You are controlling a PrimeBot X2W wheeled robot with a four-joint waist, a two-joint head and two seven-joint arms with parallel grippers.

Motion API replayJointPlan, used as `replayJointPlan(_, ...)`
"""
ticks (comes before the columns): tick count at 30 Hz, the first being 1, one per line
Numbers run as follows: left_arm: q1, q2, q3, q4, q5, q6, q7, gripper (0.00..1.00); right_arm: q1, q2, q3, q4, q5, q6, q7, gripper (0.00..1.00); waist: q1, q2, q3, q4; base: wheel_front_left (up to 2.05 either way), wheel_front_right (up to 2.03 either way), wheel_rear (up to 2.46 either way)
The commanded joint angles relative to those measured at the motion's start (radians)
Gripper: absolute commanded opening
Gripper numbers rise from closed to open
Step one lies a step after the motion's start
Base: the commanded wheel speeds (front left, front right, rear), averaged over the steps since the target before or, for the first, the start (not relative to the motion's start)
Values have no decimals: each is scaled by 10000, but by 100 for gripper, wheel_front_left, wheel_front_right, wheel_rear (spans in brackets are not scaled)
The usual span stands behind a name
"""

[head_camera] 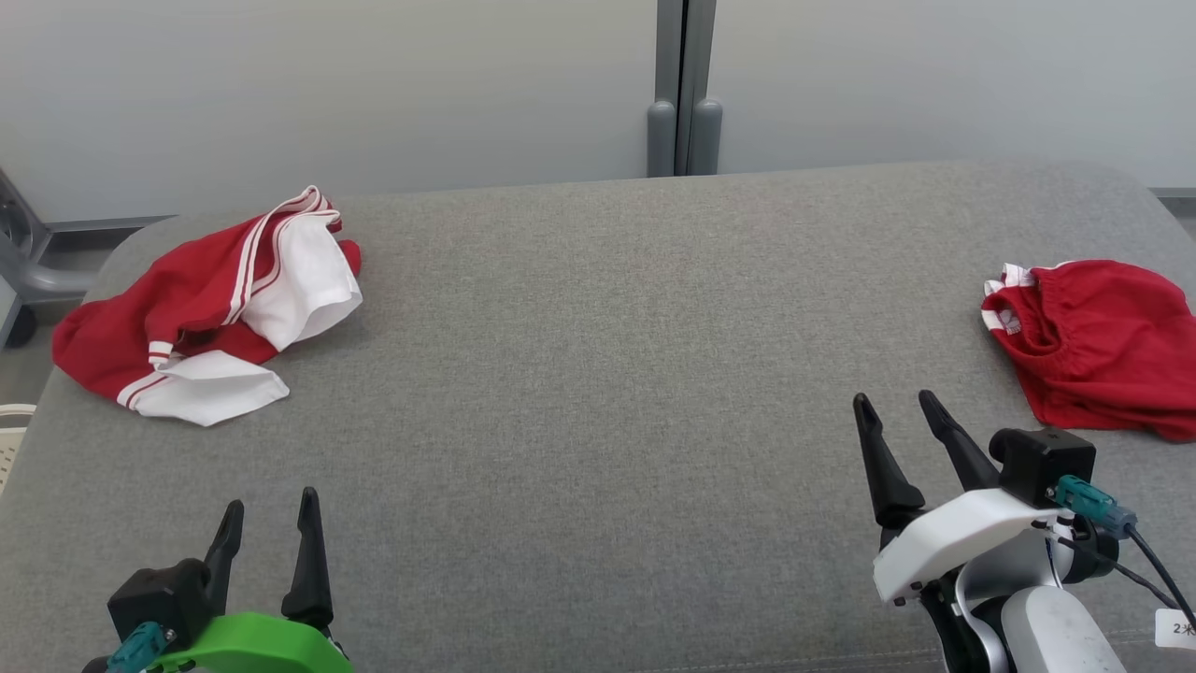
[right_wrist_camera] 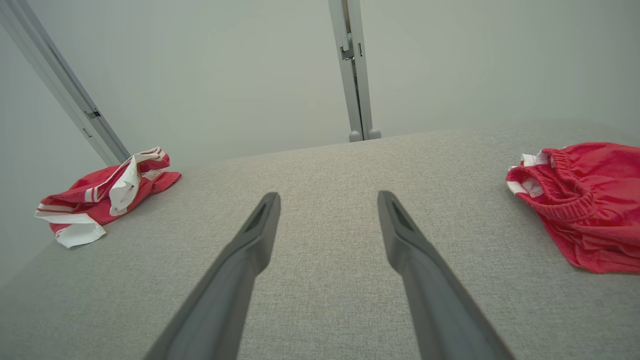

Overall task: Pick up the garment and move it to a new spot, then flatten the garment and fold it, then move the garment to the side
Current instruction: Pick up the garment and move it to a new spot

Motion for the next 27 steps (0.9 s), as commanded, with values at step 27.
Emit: replayJointPlan(27, -35, 336, -204, -293, 240, 186, 373, 100, 563, -9, 53, -8, 299, -11, -266, 100, 0, 0, -380, 3872, 0, 0, 0)
